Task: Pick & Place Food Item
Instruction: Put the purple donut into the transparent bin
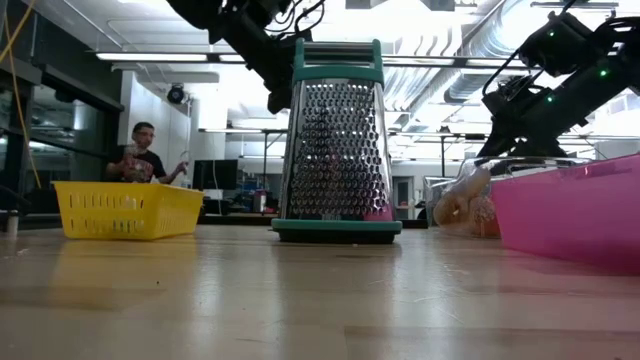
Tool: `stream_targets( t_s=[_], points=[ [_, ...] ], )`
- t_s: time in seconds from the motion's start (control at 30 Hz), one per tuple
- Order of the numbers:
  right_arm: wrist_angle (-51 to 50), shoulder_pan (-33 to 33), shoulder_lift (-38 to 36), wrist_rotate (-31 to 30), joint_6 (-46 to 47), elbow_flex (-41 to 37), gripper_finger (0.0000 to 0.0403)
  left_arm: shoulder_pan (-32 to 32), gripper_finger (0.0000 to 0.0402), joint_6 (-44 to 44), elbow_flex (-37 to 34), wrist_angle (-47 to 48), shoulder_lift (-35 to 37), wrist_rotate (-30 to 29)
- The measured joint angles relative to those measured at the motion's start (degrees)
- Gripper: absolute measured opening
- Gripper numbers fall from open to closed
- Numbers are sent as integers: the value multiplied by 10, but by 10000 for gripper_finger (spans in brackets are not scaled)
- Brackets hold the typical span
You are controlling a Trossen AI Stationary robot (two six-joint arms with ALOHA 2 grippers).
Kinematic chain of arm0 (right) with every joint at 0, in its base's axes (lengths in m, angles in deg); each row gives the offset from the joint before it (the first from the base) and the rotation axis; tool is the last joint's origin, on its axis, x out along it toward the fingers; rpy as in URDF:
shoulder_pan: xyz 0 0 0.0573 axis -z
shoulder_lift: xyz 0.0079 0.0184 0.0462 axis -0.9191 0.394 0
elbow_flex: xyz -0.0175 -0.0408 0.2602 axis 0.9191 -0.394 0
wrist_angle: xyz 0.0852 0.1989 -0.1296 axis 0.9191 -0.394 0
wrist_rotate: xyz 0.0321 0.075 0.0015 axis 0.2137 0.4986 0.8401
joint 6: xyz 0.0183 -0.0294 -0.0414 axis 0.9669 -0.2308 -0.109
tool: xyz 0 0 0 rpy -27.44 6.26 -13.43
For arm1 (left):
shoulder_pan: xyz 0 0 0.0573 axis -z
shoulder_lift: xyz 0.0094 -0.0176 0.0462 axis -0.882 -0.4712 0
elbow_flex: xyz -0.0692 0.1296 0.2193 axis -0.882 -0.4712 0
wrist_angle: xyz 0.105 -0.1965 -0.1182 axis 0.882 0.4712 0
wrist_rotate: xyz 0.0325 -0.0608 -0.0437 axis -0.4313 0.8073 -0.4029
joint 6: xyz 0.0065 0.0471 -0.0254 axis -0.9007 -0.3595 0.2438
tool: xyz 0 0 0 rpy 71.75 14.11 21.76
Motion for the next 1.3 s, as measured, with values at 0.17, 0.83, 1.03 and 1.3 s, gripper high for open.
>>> stream_targets(
  t_s=[0.17, 0.83, 1.03, 1.3],
  points=[
    [1, 0, 0, -24, 0, 0, 196, 0, 173, 0, 0, 0, 0, 0],
    [107, 0, -45, 75, 18, 0, 204, 0, 173, 0, 0, 0, 0, 0],
    [103, -2, -1, 103, 36, 0, 204, 0, 173, 3, 0, 0, 0, 0],
    [42, -2, 35, 91, 48, 0, 202, 0, 173, 3, 0, 0, 0, 0]
  ],
)
